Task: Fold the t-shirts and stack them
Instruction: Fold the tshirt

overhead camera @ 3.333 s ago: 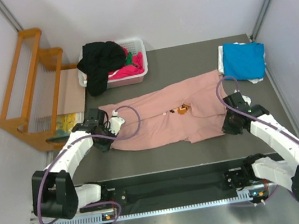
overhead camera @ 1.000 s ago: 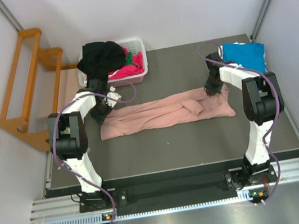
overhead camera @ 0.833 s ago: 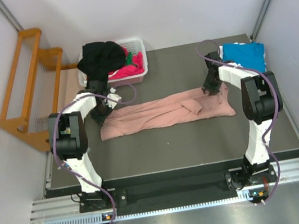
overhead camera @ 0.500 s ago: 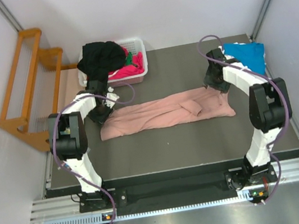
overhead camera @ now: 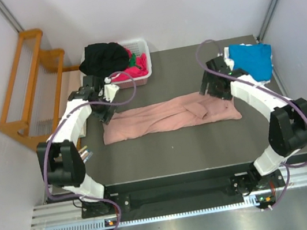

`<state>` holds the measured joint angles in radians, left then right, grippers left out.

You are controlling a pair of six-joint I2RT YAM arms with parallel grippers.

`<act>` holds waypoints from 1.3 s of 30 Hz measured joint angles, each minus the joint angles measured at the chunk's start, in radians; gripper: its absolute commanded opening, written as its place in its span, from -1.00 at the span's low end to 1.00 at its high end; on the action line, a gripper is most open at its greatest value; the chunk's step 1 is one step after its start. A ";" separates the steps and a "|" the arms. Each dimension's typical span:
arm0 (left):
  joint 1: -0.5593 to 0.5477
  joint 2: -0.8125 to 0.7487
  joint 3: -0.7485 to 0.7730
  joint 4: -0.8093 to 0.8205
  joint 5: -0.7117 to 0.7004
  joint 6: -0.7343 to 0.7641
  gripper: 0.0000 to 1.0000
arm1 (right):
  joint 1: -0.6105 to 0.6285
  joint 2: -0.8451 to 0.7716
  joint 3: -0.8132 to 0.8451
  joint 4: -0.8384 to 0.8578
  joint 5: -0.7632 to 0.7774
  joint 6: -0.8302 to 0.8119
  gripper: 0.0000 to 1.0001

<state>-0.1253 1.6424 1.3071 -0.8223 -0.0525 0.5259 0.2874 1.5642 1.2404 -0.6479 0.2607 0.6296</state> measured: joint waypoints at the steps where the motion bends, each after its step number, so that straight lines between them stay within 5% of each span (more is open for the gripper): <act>1: -0.021 -0.032 0.000 -0.010 0.008 -0.008 0.61 | 0.020 0.000 -0.029 0.009 -0.012 0.002 0.65; 8: -0.175 -0.097 -0.040 -0.019 0.105 -0.060 0.61 | 0.077 0.032 -0.168 0.020 -0.088 0.045 0.61; 21: -0.179 0.208 -0.068 0.037 0.110 -0.080 0.60 | 0.099 0.093 -0.168 0.065 -0.098 0.082 0.61; 29: -0.102 0.218 -0.066 0.065 0.122 -0.057 0.57 | 0.099 0.101 -0.194 0.089 -0.098 0.080 0.62; 39: 0.141 0.164 -0.137 0.105 0.180 0.026 0.52 | 0.098 0.073 -0.226 0.084 -0.119 0.068 0.64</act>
<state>0.0154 1.8061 1.1706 -0.7174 0.1272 0.5514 0.3855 1.6371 1.0142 -0.5644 0.1413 0.6979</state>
